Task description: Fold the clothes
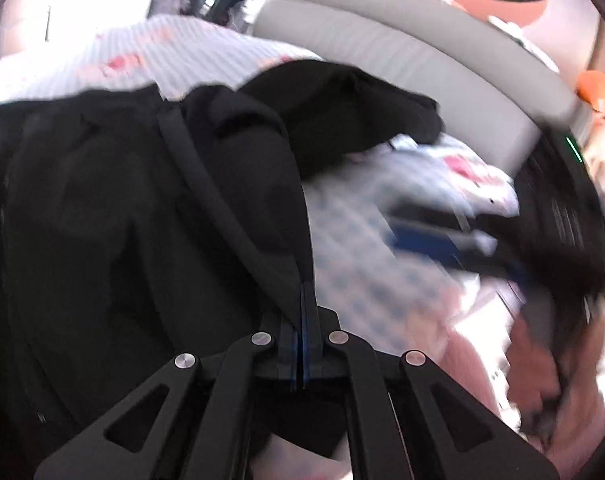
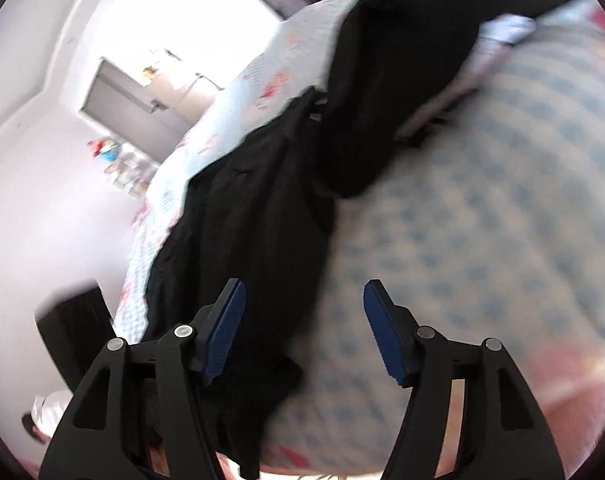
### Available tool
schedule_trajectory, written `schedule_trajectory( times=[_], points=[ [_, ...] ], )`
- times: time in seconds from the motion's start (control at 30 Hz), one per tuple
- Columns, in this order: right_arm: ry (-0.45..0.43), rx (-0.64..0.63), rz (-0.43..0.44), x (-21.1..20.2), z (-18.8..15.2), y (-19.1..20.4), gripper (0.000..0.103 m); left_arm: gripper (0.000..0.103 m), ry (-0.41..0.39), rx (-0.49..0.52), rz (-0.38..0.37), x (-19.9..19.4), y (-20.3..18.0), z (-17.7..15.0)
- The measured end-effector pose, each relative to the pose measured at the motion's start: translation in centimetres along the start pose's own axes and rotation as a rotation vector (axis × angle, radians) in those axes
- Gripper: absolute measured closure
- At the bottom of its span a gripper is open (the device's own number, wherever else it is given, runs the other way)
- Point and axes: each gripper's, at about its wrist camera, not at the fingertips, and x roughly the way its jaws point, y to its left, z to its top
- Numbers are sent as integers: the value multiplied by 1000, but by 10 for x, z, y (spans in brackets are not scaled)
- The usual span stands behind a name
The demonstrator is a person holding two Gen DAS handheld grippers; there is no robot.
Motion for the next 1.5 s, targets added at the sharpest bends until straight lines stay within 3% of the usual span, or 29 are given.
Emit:
schedule_trajectory(
  times=[0.07,0.13,0.17,0.33,0.37,0.4,0.47,0.53,0.6,0.67,0.7,0.77,0.9,0.97,1.0,1.03,1.07,1.13,1.2,1.27,1.33,1.4,1.43,1.47,1.5],
  points=[
    [17,-11,41,18,7,14,18,101,3,20,6,-9,2,-9],
    [56,-59,58,46,17,30,16,99,-55,32,104,-27,6,-20],
    [81,-95,58,62,23,39,17,99,-67,3,99,-34,12,-23],
    [219,-327,-216,136,27,52,15,99,-72,-130,66,-68,42,-42],
    [258,-344,-268,151,23,47,25,99,-72,-143,69,-77,46,-49],
    [283,-304,-227,159,20,40,45,98,-78,-149,68,-79,47,-52],
    [298,-238,-175,163,21,32,69,95,-77,-180,57,-76,53,-54],
    [251,-246,-183,150,22,36,81,94,-82,-225,17,-78,59,-46],
    [165,-293,-200,127,22,44,91,87,-111,-279,-46,-79,67,-31],
    [80,-290,-234,98,19,43,94,44,-153,-335,-121,-80,74,-10],
    [36,-278,-246,83,18,41,94,41,-158,-342,-131,-74,76,3],
    [-19,-218,-226,56,10,34,94,40,-139,-319,-135,-56,74,24],
    [-87,-181,-191,18,-11,33,95,35,38,-322,-192,7,63,52],
    [-102,-173,-177,6,-23,34,95,36,108,-343,-171,38,59,60],
    [-92,-158,-179,4,-25,30,95,45,140,-334,-101,48,55,64],
    [-83,-144,-181,1,-26,27,94,90,172,-325,-30,57,52,69],
    [-79,-145,-202,0,-27,25,94,102,192,-310,27,65,48,74],
    [-85,-131,-229,-8,-26,18,91,103,120,-210,12,51,22,86],
    [-101,-102,-244,-20,-24,10,69,103,60,-107,-45,34,-11,94],
    [-118,-73,-221,-31,-20,2,68,103,67,-82,-184,24,-41,94],
    [-135,-86,-195,-39,-20,-7,69,102,114,-118,-354,13,-60,89],
    [-105,-49,-215,-35,-20,-18,68,99,62,-122,-328,-9,-60,75],
    [-95,-28,-198,-35,-22,-21,68,90,46,-113,-275,-15,-54,69],
    [-96,-46,-171,-33,-21,-17,66,69,42,-122,-208,-15,-44,64],
    [-96,-65,-143,-31,-21,-12,47,59,43,-143,-144,-14,-31,59]
  ],
)
